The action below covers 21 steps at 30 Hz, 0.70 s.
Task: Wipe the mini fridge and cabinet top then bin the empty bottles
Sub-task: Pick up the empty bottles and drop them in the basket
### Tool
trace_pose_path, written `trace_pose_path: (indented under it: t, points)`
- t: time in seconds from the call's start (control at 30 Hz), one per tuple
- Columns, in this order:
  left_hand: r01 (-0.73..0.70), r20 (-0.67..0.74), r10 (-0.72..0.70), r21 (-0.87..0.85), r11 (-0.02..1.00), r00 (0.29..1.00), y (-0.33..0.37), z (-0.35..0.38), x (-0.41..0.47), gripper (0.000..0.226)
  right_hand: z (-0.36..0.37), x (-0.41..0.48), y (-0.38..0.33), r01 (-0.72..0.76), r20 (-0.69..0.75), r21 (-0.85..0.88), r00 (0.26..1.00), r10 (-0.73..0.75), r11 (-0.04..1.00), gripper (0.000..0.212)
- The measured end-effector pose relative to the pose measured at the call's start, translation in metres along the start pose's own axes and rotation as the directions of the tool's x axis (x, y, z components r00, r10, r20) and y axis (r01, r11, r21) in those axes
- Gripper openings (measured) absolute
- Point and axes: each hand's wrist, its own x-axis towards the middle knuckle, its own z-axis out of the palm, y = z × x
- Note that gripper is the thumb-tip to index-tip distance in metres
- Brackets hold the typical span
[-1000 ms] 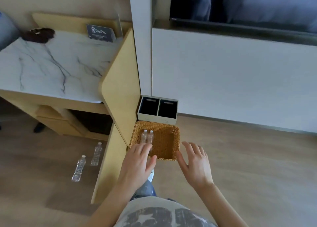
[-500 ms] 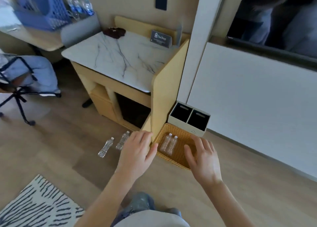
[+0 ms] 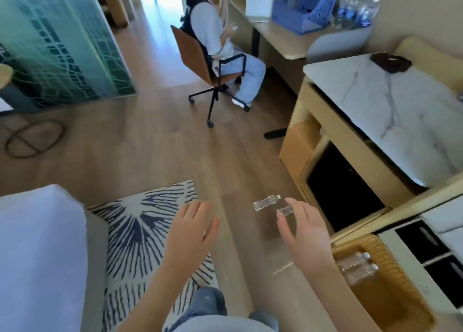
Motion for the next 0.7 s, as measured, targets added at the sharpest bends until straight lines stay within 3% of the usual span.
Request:
trace_pose_path:
  t: [0.13, 0.3, 0.43, 0.57, 0.7]
  points:
    - [0.056, 0.03, -0.056, 0.015, 0.998, 0.998, -0.071, -0.028, 0.016, 0.045, 0.051, 0.032, -0.038, -0.078, 0.042, 0.075, 0.996, 0.075, 0.994, 0.036]
    - [-0.004, 0.066, 0.005, -0.005, 1.0, 0.998, -0.114, -0.03, 0.078, 0.042, 0.072, 0.057, -0.056, -0.212, 0.042, 0.042, 0.977, 0.211, 0.976, 0.044]
    - [-0.115, 0.085, 0.116, -0.014, 0.993, 0.99, -0.12, -0.004, 0.14, 0.042, 0.079, 0.081, -0.039, -0.321, 0.022, -0.019, 0.947, 0.321, 0.947, 0.049]
    - [-0.226, 0.106, 0.23, -0.045, 0.973, 0.967, -0.111, 0.032, 0.208, 0.028, 0.093, 0.119, -0.003, -0.399, -0.08, -0.037, 0.915, 0.395, 0.916, 0.041]
    - [-0.277, 0.204, 0.283, -0.059, 0.959, 0.937, -0.094, 0.062, 0.281, 0.034, 0.103, 0.173, 0.036, -0.465, -0.127, -0.041, 0.88, 0.457, 0.885, 0.046]
